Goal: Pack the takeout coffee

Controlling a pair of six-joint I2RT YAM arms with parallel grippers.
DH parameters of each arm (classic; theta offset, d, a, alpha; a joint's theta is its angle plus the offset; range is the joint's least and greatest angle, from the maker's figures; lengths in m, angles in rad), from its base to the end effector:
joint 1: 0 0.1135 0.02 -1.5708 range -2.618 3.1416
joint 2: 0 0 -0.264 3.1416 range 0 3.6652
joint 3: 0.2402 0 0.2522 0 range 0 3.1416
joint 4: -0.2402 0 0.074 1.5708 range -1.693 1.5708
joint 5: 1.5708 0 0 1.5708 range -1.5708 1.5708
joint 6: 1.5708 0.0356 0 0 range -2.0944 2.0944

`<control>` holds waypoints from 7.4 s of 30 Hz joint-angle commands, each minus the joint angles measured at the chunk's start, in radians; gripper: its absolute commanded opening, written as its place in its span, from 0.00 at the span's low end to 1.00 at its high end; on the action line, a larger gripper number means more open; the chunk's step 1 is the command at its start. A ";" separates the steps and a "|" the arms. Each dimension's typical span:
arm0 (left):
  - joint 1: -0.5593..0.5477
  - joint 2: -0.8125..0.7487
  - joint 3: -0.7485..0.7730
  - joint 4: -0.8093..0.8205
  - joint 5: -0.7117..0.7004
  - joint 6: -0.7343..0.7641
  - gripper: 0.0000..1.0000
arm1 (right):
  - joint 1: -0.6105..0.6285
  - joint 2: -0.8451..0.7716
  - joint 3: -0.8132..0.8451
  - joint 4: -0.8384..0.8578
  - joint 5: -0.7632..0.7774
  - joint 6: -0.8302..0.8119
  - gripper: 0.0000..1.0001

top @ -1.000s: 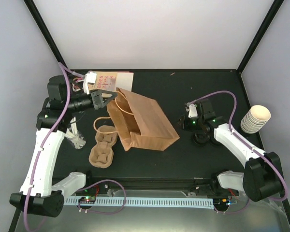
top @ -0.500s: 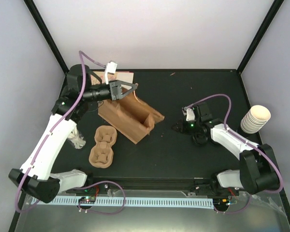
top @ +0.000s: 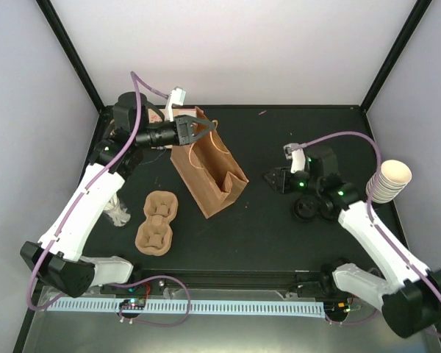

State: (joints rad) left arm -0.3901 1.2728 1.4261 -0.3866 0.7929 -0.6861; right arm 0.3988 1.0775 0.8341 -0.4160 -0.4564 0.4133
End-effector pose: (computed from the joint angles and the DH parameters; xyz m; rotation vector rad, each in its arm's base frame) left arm 0.2417 -0.1268 0.4397 0.3393 1.9590 -1.4430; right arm 0.2067 0.1041 0.2803 -0.2458 2.3081 0.9385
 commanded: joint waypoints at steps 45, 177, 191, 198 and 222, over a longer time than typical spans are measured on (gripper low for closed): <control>-0.071 0.002 0.031 0.038 -0.019 -0.026 0.04 | 0.603 0.151 0.564 -0.291 0.802 -0.152 0.70; 0.000 -0.481 -0.578 -0.612 -0.437 0.201 0.99 | 0.264 0.176 -0.438 0.645 0.302 0.557 0.01; 0.000 -0.481 -0.584 -0.603 -0.449 0.222 0.99 | 0.245 0.392 -0.296 0.694 0.326 0.564 0.01; 0.000 -0.471 -0.579 -0.604 -0.450 0.229 0.99 | 0.219 0.533 -0.191 0.724 0.292 0.545 0.01; -0.032 -0.401 -0.659 -0.580 -0.684 0.106 0.87 | 0.215 0.175 -0.264 0.462 0.288 0.293 0.43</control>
State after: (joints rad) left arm -0.4011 0.8619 0.7696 -0.9928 0.2050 -0.5095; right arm 0.6201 1.3098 0.6022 0.0975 -0.1600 0.7639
